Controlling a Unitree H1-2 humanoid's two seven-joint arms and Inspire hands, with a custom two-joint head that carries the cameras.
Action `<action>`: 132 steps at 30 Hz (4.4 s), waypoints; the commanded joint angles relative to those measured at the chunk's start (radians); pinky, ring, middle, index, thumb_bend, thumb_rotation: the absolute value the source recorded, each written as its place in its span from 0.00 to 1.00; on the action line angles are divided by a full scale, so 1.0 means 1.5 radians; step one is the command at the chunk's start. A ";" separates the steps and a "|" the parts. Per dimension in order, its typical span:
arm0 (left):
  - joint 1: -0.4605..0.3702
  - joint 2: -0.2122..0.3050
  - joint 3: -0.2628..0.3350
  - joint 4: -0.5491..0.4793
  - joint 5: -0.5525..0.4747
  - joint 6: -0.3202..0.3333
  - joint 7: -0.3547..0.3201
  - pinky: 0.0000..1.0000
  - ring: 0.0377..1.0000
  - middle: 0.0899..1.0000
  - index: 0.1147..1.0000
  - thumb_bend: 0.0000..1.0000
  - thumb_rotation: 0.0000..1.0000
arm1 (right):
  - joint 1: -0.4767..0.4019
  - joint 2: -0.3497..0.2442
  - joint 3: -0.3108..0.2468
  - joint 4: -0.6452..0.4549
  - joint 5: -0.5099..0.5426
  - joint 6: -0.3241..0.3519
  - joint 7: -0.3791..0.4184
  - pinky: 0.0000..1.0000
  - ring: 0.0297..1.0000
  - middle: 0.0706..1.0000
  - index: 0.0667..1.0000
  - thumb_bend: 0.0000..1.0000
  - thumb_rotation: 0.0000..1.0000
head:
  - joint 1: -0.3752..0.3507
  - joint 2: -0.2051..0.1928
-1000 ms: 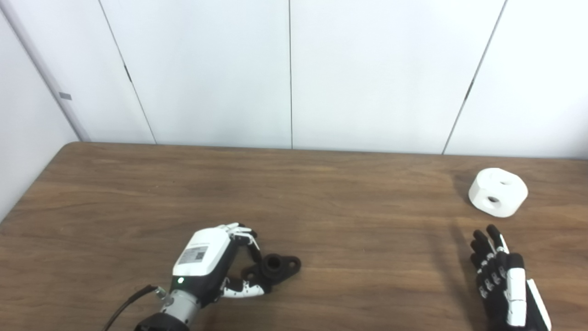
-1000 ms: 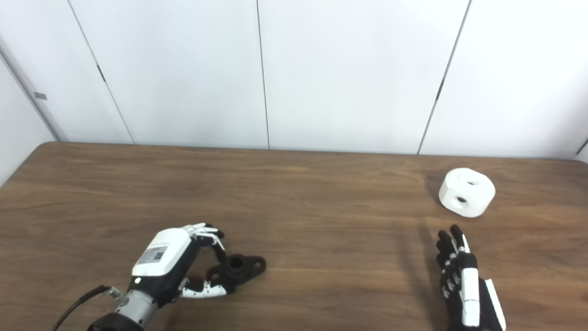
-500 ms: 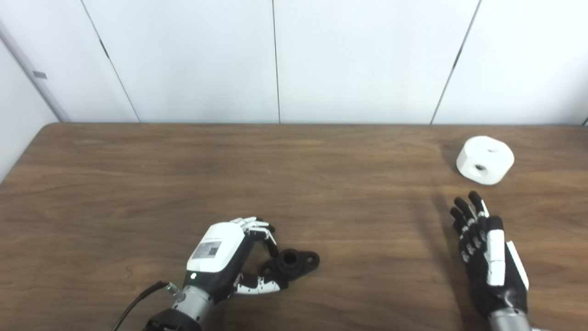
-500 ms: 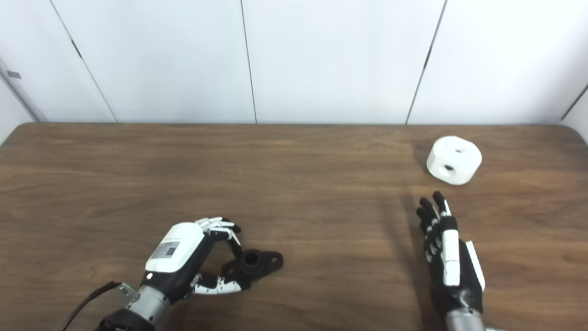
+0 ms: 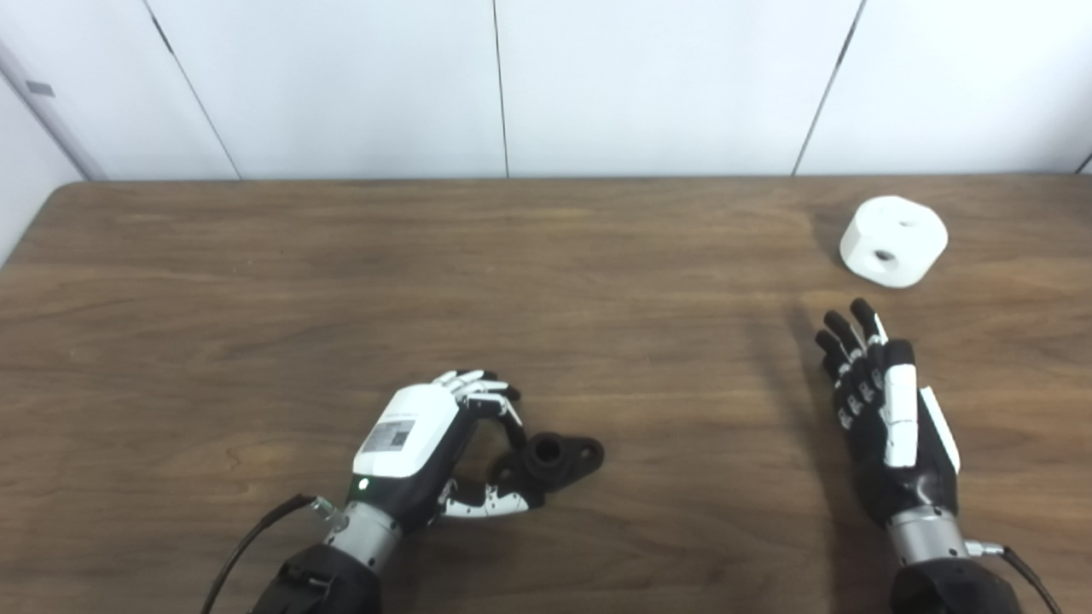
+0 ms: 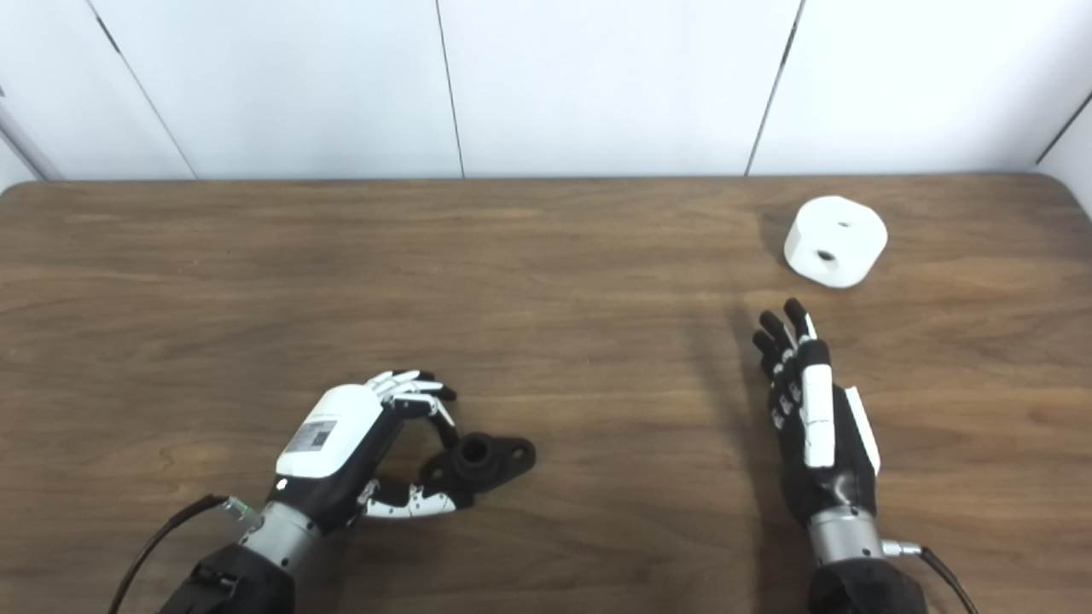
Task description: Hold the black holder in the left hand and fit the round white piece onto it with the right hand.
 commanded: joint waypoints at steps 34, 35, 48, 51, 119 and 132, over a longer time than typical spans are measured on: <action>-0.004 -0.005 -0.008 0.127 -0.006 -0.086 0.083 0.92 0.88 0.79 0.42 0.52 0.05 | -0.049 -0.121 -0.059 -0.112 -0.398 0.045 -0.001 0.94 0.92 0.94 1.00 0.71 0.49 | -0.122 -0.076; -0.003 -0.003 -0.008 0.128 -0.008 -0.089 0.084 0.92 0.88 0.79 0.42 0.52 0.05 | -0.061 -0.127 -0.062 -0.113 -0.404 0.056 0.001 0.94 0.92 0.94 0.99 0.71 0.48 | -0.131 -0.079; 0.010 0.006 0.019 0.111 -0.025 -0.082 0.082 0.90 0.86 0.77 0.42 0.52 0.05 | -0.181 -0.205 -0.061 -0.072 -0.513 0.119 0.034 0.89 0.95 0.95 0.97 0.76 0.35 | -0.210 -0.102; 0.013 0.007 0.022 0.110 -0.028 -0.085 0.081 0.90 0.85 0.77 0.42 0.52 0.04 | -0.208 -0.226 -0.058 -0.058 -0.518 0.135 0.053 0.86 0.95 0.95 0.96 0.76 0.32 | -0.219 -0.108; 0.014 0.007 0.015 0.175 -0.023 -0.119 0.127 0.89 0.86 0.77 0.42 0.52 0.05 | -0.491 -0.361 0.123 0.340 -0.569 0.198 0.152 1.00 0.98 0.91 0.75 0.82 0.35 | -0.224 -0.193; 0.018 0.007 0.019 0.158 -0.024 -0.112 0.117 0.89 0.86 0.77 0.42 0.52 0.05 | -0.494 -0.362 0.126 0.341 -0.570 0.195 0.140 0.99 0.96 0.88 0.72 0.80 0.34 | -0.227 -0.183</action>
